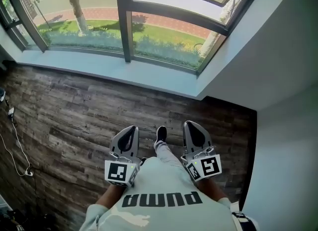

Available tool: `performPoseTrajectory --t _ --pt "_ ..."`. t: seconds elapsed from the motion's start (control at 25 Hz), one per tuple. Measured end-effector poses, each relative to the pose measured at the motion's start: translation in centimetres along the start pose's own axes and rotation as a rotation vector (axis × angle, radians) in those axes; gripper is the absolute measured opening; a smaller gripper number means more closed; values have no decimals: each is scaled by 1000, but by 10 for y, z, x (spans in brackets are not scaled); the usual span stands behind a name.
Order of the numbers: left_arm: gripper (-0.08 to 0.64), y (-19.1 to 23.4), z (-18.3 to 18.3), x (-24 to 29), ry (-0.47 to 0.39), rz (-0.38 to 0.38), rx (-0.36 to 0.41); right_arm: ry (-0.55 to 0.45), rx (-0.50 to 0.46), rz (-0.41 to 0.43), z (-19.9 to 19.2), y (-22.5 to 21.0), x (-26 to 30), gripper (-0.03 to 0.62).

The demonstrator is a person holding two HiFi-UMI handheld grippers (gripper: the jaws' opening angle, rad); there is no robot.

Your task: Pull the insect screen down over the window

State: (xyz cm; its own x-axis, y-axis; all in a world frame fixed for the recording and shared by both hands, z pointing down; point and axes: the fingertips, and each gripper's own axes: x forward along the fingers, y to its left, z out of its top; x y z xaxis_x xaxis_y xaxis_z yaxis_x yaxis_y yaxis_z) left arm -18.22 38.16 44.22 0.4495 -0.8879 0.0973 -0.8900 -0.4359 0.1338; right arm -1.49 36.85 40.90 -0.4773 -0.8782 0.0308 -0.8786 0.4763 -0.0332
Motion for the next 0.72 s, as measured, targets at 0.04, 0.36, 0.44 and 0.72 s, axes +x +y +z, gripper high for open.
performPoseTrajectory --t 0.04,0.36,0.44,0.72 --pt "5 7 0 9 5 12 3 2 0 12 -3 -5 14 6" --pt "3 39 29 127 -3 52 10 -33 56 66 1 -86 121 5" --pt "4 42 40 163 -14 53 11 -43 67 68 4 -115 143 6" --pt "3 41 50 270 12 55 24 -40 97 59 8 -206 203 5"
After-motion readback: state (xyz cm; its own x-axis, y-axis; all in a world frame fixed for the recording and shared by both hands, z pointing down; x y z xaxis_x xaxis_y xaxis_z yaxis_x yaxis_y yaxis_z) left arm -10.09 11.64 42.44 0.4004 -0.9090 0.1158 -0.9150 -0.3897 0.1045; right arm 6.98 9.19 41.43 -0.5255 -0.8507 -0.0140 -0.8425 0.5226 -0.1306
